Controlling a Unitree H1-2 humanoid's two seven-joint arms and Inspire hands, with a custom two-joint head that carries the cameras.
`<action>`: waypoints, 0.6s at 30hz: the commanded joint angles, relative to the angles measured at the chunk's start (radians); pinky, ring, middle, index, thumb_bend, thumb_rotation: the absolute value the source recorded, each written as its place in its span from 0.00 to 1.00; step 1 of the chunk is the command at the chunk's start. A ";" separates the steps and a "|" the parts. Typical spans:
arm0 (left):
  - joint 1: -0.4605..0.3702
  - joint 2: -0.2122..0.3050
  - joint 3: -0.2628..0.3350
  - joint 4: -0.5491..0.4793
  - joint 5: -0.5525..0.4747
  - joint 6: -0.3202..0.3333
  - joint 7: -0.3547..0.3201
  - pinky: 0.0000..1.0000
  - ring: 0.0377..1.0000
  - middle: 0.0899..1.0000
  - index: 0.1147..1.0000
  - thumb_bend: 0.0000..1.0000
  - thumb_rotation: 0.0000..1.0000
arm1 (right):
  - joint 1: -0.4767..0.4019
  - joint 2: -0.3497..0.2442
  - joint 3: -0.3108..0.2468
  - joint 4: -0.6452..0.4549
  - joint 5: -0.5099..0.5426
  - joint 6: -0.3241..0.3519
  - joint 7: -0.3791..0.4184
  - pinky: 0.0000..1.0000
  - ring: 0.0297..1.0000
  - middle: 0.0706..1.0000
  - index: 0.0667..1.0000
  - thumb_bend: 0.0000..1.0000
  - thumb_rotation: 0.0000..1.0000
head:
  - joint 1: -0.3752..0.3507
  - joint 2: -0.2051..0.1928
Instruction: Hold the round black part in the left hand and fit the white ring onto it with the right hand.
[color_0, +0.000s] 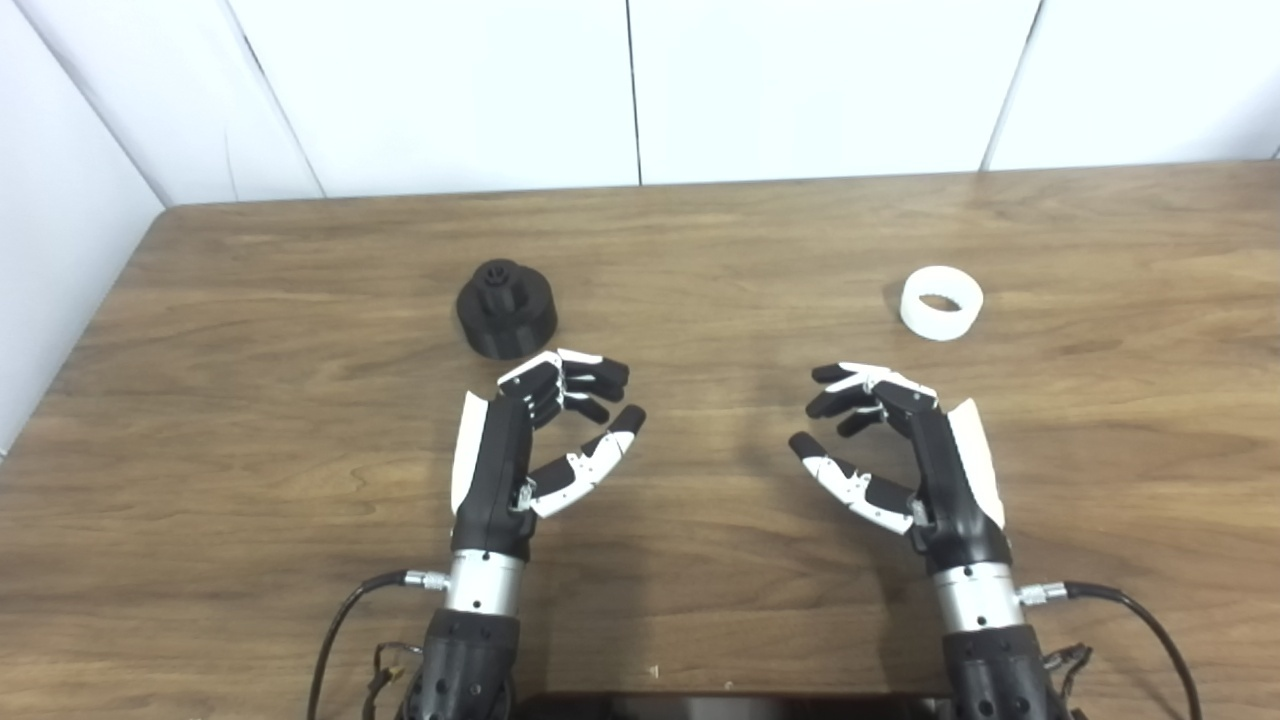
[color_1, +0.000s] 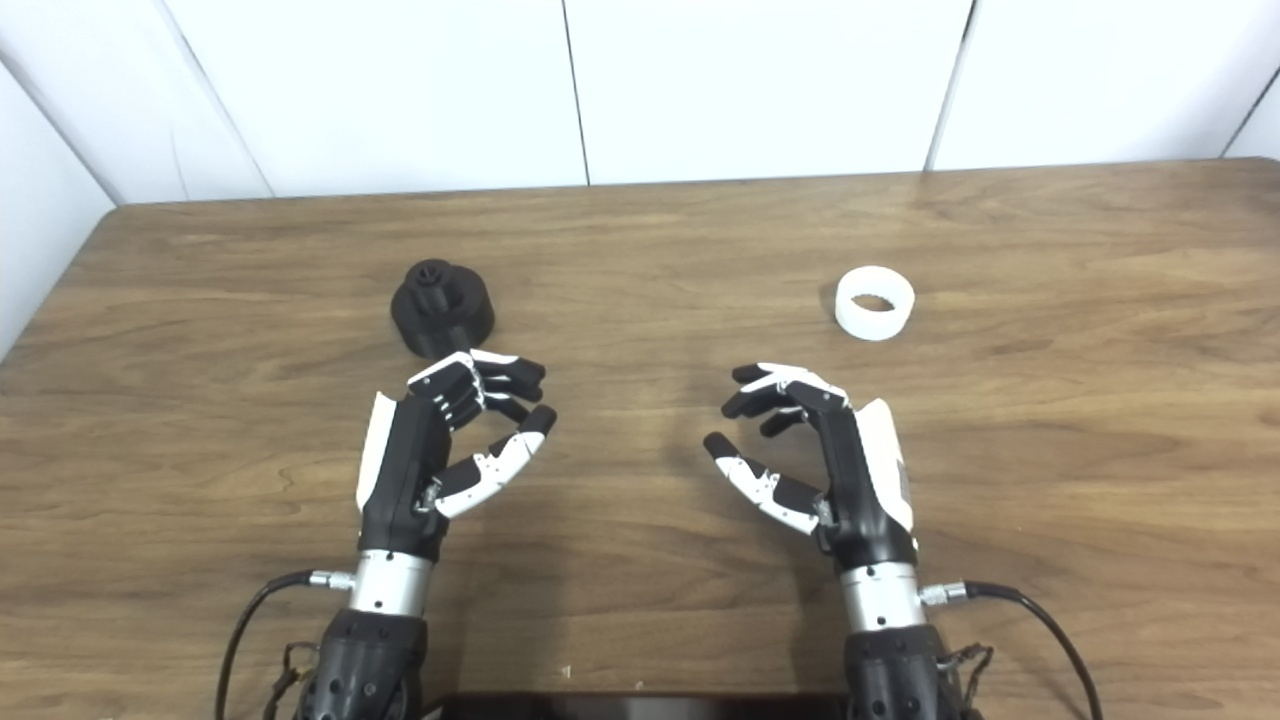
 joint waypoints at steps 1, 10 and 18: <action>0.019 0.000 -0.002 -0.023 0.007 -0.032 0.003 0.48 0.55 0.58 0.43 0.49 0.08 | 0.012 0.090 -0.003 -0.042 -0.002 -0.012 -0.006 0.49 0.58 0.67 0.46 0.50 0.17 | 0.002 0.002; 0.020 -0.004 -0.001 -0.022 -0.001 -0.030 0.004 0.47 0.55 0.58 0.43 0.49 0.08 | 0.012 0.087 -0.003 -0.038 0.001 -0.017 -0.005 0.48 0.57 0.67 0.46 0.50 0.17 | 0.001 0.001; 0.024 -0.011 -0.009 -0.022 0.009 -0.033 0.006 0.47 0.54 0.58 0.43 0.49 0.08 | 0.015 0.078 -0.010 -0.039 0.001 -0.023 -0.008 0.48 0.57 0.67 0.46 0.50 0.17 | 0.101 -0.021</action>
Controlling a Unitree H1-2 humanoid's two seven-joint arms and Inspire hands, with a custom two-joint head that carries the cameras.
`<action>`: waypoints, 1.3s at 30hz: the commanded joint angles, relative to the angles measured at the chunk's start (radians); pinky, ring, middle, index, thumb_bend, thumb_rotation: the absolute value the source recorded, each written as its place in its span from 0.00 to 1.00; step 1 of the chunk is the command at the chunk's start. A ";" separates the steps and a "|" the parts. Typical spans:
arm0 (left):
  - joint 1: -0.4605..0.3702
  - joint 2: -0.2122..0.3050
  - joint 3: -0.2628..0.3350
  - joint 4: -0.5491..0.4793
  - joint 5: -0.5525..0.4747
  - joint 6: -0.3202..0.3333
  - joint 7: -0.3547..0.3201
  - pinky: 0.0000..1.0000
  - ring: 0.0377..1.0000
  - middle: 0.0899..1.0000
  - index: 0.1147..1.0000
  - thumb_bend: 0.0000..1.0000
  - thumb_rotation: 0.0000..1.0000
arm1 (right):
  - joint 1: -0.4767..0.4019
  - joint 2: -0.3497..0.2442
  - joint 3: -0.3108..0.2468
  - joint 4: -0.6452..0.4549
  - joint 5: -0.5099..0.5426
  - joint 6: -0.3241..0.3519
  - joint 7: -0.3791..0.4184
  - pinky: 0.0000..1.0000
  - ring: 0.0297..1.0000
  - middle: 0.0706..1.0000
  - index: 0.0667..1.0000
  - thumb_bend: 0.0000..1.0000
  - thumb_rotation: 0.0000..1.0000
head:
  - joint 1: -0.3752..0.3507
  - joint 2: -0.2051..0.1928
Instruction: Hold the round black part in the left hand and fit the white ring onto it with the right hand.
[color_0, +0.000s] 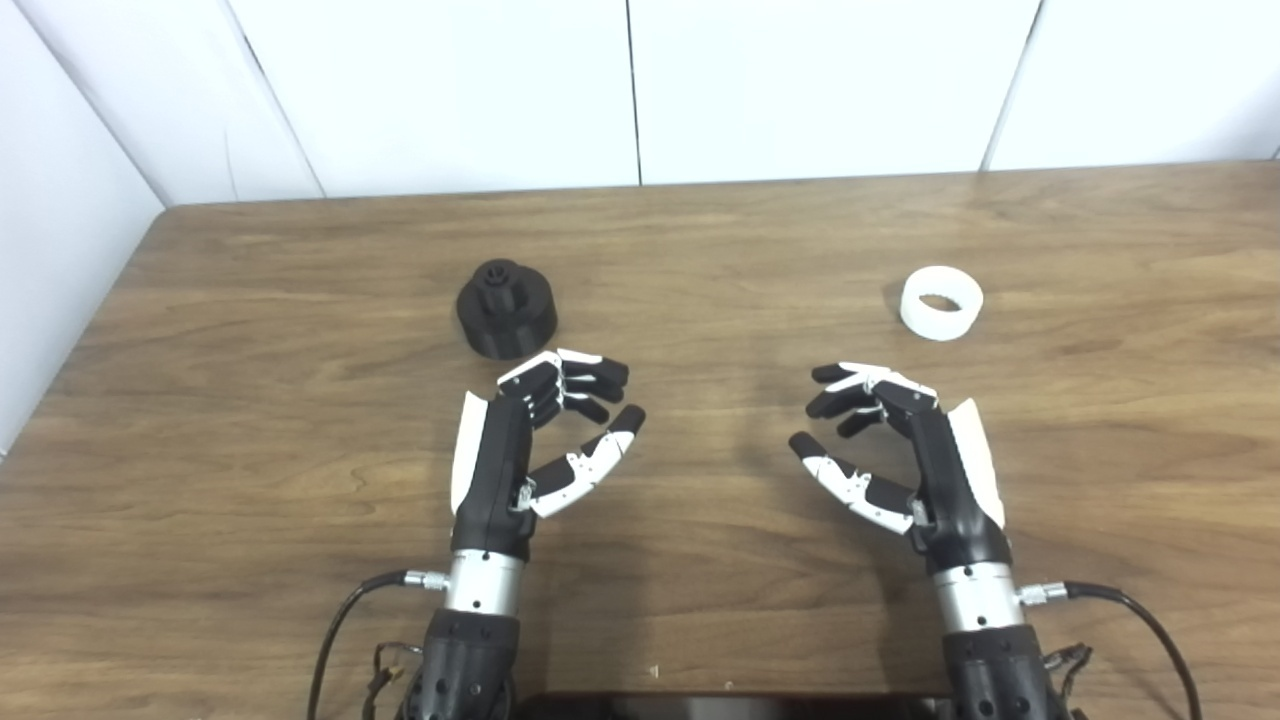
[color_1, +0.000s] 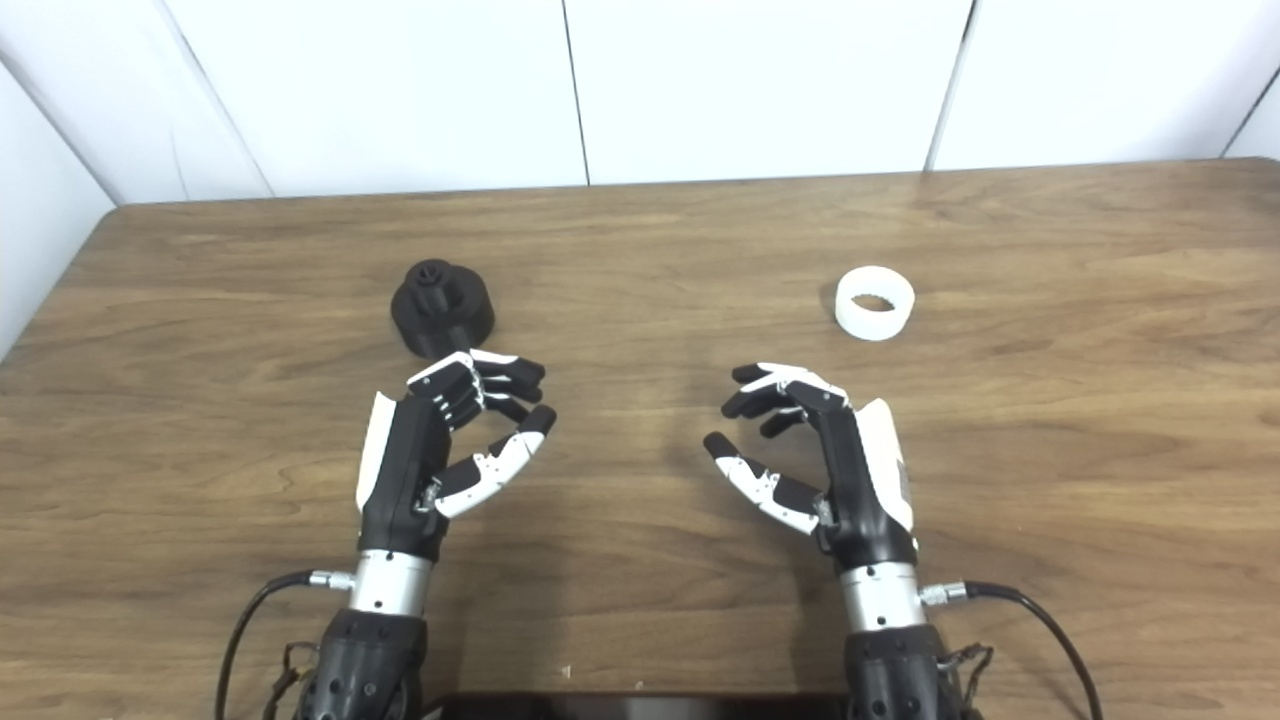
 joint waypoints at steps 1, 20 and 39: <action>0.024 -0.011 -0.011 -0.019 0.014 -0.038 0.007 0.46 0.54 0.58 0.43 0.49 0.08 | 0.017 0.075 -0.011 -0.040 -0.002 -0.023 -0.008 0.48 0.57 0.67 0.46 0.50 0.17 | 0.002 0.001; 0.024 -0.055 -0.052 0.040 0.070 -0.071 0.061 0.50 0.57 0.60 0.43 0.49 0.08 | 0.036 0.024 -0.089 0.022 0.072 -0.140 0.022 0.50 0.58 0.68 0.46 0.50 0.17 | 0.177 -0.051; -0.041 0.042 0.026 -0.103 0.135 0.152 -0.045 0.60 0.71 0.77 0.74 0.60 0.36 | 0.034 0.025 -0.095 0.025 0.069 -0.139 0.031 0.50 0.57 0.67 0.46 0.50 0.17 | 0.179 -0.055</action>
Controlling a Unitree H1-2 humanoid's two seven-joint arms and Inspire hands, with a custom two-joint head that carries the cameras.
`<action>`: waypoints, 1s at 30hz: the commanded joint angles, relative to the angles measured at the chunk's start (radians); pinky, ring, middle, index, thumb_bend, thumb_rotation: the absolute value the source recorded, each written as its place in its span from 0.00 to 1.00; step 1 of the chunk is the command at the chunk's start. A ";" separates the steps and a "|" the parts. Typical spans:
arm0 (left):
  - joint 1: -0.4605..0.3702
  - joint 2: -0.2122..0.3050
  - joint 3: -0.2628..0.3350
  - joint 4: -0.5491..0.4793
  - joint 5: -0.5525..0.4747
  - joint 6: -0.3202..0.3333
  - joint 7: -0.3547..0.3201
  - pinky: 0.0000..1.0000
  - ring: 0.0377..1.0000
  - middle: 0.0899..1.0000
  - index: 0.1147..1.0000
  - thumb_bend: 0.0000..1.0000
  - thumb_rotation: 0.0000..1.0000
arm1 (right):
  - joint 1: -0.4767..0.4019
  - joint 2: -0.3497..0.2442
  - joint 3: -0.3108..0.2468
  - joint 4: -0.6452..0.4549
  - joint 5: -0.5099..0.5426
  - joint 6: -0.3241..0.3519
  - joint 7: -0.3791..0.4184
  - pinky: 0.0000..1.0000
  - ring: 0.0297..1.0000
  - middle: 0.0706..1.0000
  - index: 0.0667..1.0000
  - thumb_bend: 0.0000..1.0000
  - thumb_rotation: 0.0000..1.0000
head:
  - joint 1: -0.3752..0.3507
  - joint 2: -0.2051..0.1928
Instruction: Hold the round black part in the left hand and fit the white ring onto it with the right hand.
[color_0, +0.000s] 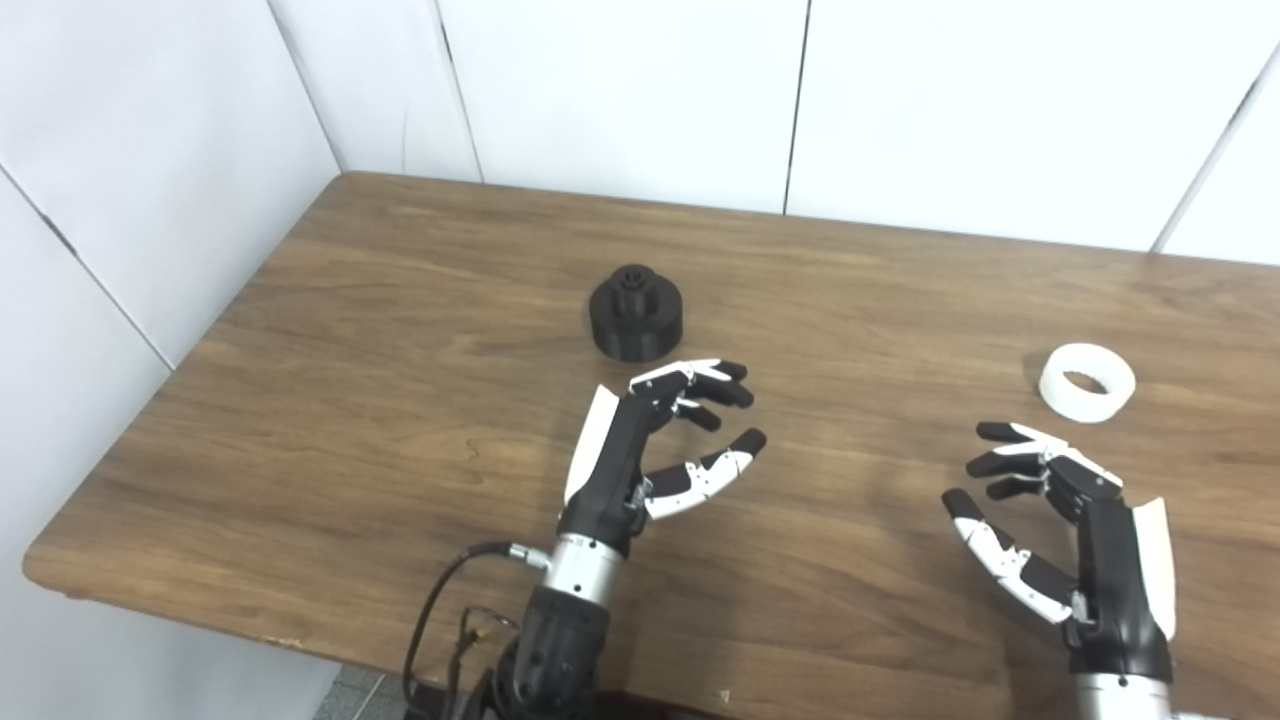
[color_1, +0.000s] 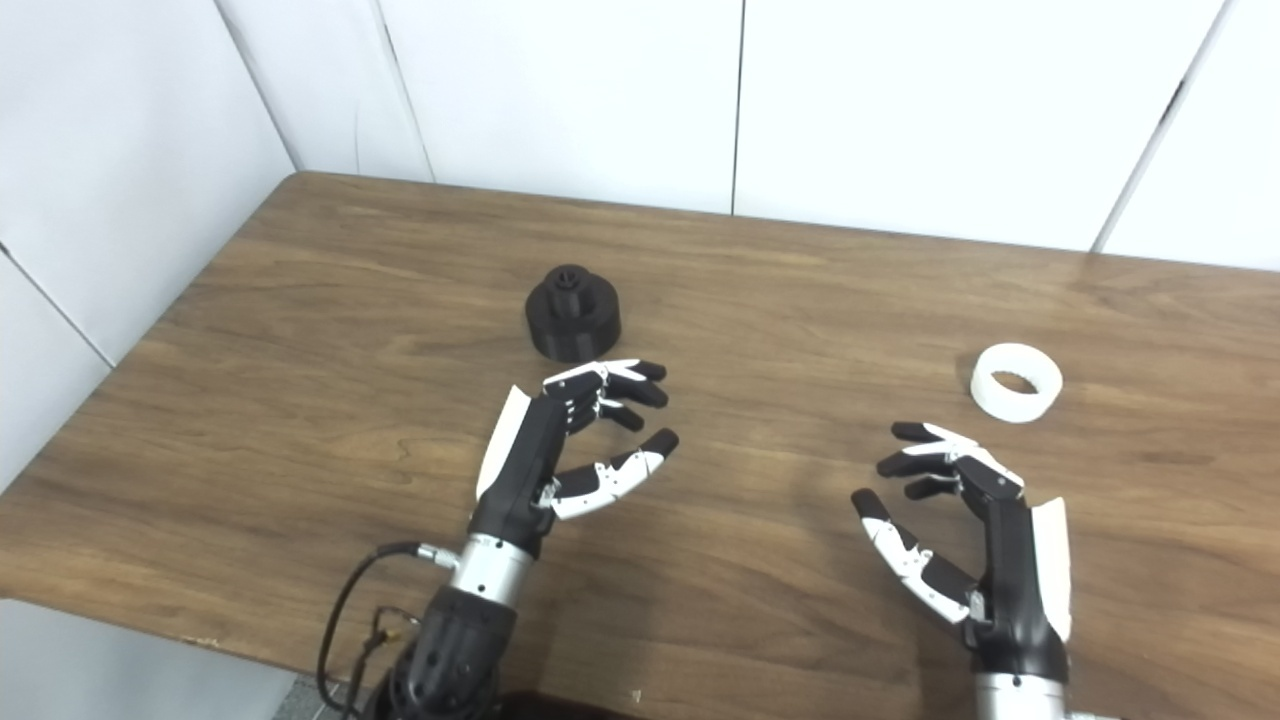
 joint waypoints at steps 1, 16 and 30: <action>-0.029 0.035 0.011 -0.066 0.027 0.029 -0.016 0.60 0.71 0.78 0.75 0.62 0.36 | 0.017 0.039 -0.014 0.003 -0.008 -0.024 0.002 0.49 0.57 0.67 0.46 0.50 0.17 | 0.001 0.001; -0.125 0.136 0.048 -0.095 0.122 0.172 -0.046 0.68 0.79 0.82 0.78 0.75 0.32 | 0.013 0.030 -0.028 0.006 0.022 -0.025 0.020 0.50 0.59 0.69 0.46 0.50 0.17 | 0.003 -0.001; -0.236 0.220 0.089 0.028 0.191 0.177 -0.014 0.71 0.82 0.85 0.81 0.76 0.31 | 0.019 0.024 -0.039 0.002 0.027 -0.028 0.028 0.50 0.59 0.68 0.46 0.50 0.17 | -0.002 -0.003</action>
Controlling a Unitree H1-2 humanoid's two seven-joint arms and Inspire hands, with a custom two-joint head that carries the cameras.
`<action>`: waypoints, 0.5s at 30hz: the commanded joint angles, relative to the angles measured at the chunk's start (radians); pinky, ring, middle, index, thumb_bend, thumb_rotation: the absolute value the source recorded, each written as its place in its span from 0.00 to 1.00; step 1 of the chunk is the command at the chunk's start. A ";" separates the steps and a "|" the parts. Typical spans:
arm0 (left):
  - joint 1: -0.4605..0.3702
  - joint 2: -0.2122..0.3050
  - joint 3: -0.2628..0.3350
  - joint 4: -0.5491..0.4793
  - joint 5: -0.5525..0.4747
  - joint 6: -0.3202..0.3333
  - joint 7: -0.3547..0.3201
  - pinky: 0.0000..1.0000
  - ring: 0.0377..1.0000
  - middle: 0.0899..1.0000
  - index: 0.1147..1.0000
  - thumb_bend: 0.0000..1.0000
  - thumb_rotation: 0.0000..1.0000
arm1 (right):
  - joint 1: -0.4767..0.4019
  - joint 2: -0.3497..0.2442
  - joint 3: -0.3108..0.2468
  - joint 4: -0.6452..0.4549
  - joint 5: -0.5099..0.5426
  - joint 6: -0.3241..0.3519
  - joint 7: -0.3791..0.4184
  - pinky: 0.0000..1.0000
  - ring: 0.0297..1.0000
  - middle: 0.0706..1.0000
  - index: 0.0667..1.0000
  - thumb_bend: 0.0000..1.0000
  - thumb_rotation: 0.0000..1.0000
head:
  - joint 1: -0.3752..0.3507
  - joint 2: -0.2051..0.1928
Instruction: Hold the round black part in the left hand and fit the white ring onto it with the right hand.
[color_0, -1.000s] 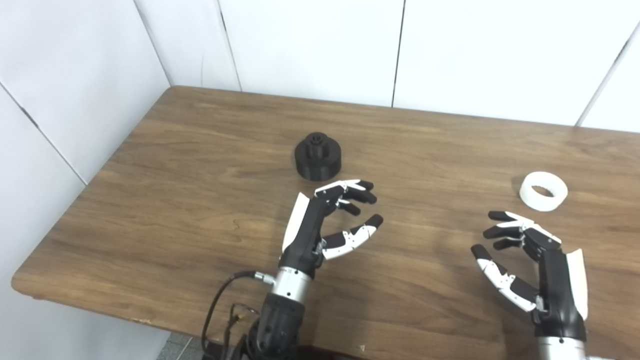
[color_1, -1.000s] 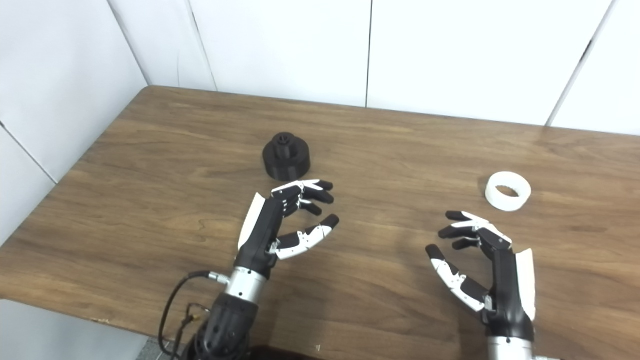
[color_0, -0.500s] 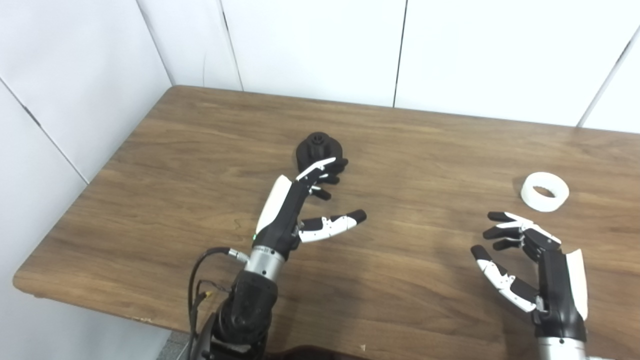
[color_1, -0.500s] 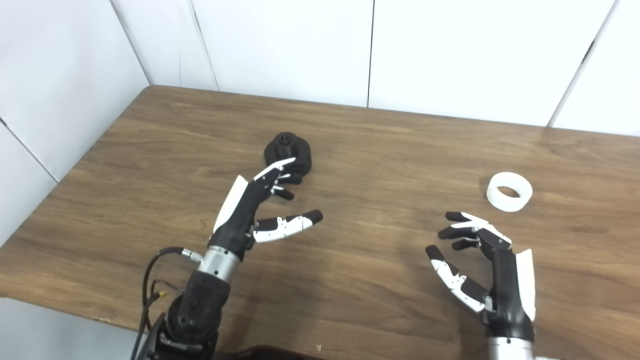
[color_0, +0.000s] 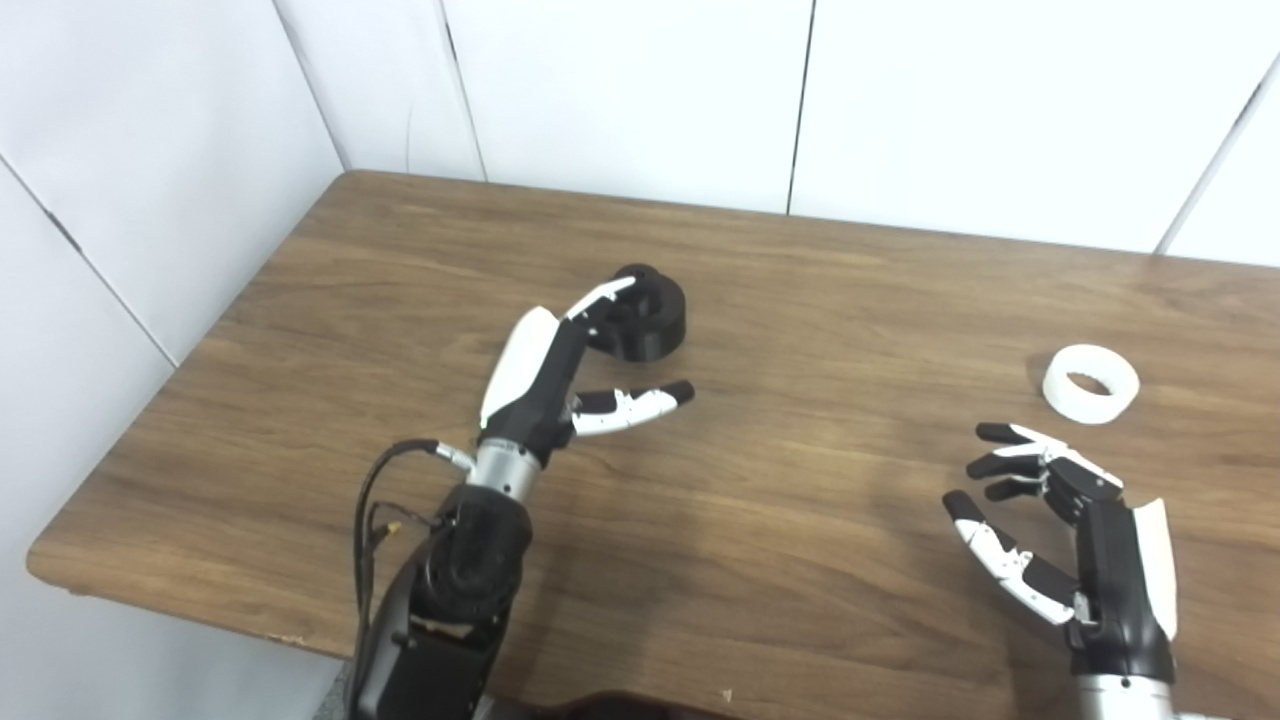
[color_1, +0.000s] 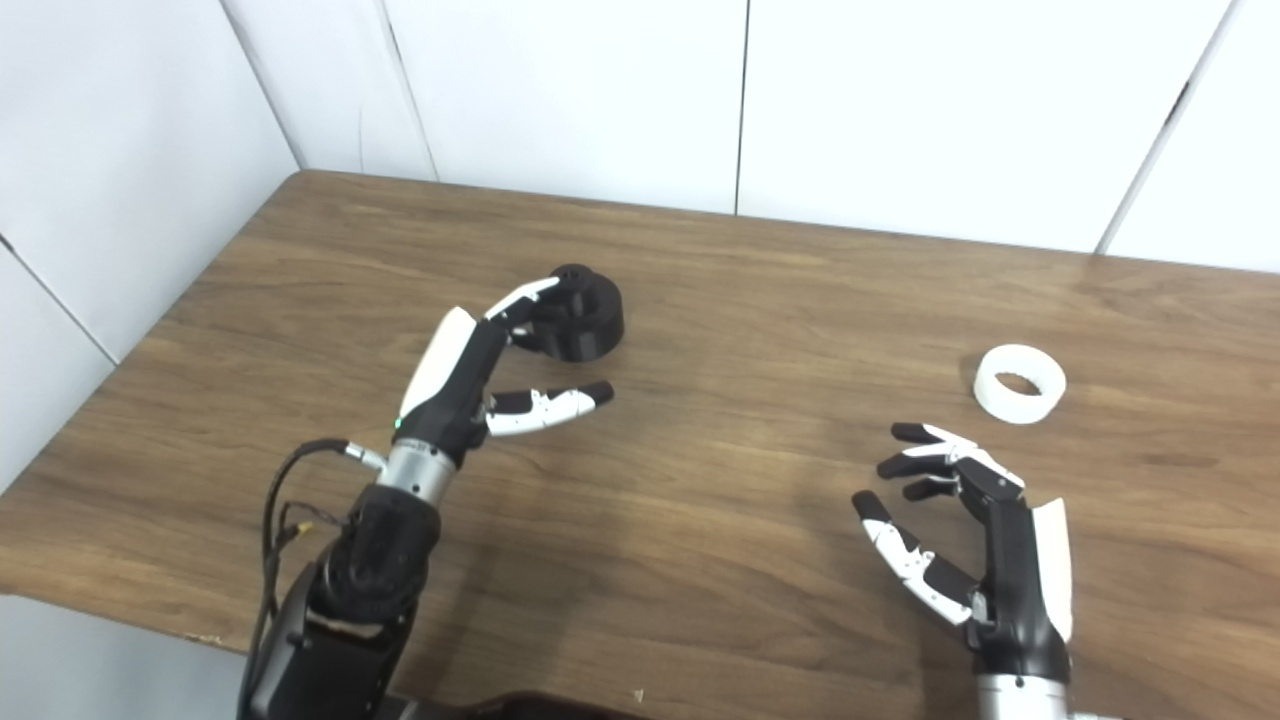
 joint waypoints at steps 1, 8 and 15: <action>-0.060 0.027 0.010 0.003 0.033 -0.010 0.025 0.70 0.82 0.85 0.81 0.76 0.32 | 0.017 0.027 -0.019 0.003 0.000 -0.026 0.003 0.50 0.59 0.68 0.46 0.50 0.17 | 0.002 0.000; -0.108 0.064 0.015 0.041 0.074 0.025 0.016 0.67 0.79 0.84 0.84 0.78 0.35 | 0.020 0.030 -0.024 0.005 0.001 -0.029 0.006 0.50 0.59 0.69 0.46 0.50 0.17 | 0.001 0.001; -0.154 0.089 0.010 0.078 0.095 0.074 0.008 0.68 0.84 0.87 0.87 0.82 0.37 | 0.021 0.030 -0.024 0.007 -0.002 -0.033 0.005 0.50 0.59 0.69 0.46 0.50 0.17 | -0.004 0.000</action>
